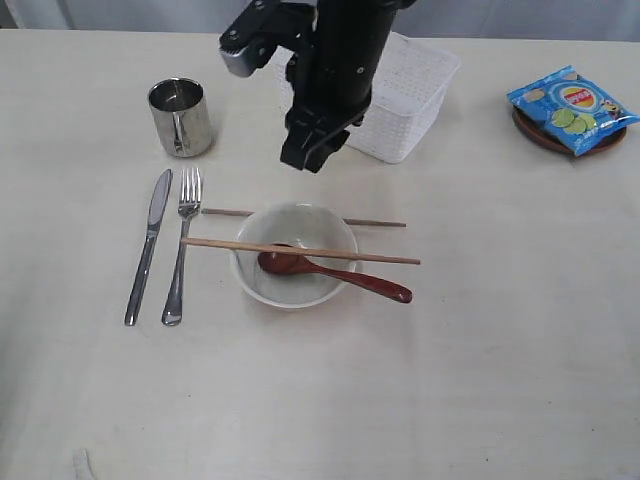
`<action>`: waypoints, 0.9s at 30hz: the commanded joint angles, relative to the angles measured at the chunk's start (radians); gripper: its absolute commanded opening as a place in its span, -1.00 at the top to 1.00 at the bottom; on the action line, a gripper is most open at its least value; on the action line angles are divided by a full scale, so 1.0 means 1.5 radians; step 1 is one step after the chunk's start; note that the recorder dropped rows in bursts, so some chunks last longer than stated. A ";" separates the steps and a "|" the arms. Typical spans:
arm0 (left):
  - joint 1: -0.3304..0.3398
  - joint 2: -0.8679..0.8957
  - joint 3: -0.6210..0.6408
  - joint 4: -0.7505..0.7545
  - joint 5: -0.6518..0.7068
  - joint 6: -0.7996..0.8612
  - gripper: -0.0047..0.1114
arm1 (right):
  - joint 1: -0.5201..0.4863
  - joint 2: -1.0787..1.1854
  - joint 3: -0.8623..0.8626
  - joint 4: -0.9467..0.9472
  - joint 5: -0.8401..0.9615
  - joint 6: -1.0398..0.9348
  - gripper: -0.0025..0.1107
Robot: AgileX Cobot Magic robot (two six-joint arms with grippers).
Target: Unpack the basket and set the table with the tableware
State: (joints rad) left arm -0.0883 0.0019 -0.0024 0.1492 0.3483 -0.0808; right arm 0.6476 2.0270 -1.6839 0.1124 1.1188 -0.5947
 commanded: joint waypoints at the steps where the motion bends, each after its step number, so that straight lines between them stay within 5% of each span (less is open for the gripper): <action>1: -0.003 -0.001 0.002 0.000 0.000 -0.002 0.92 | -0.042 -0.006 -0.003 0.006 -0.034 -0.034 0.29; 9: -0.003 -0.001 0.002 0.000 0.000 -0.002 0.92 | -0.073 0.015 -0.003 0.121 -0.079 -0.186 0.29; 27: -0.003 -0.001 0.002 0.000 0.000 -0.002 0.92 | -0.159 -0.012 -0.003 0.187 -0.006 -0.211 0.29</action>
State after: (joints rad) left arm -0.0883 0.0019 -0.0024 0.1492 0.3483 -0.0808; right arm 0.4424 2.0498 -1.6839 0.3590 1.0774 -0.8930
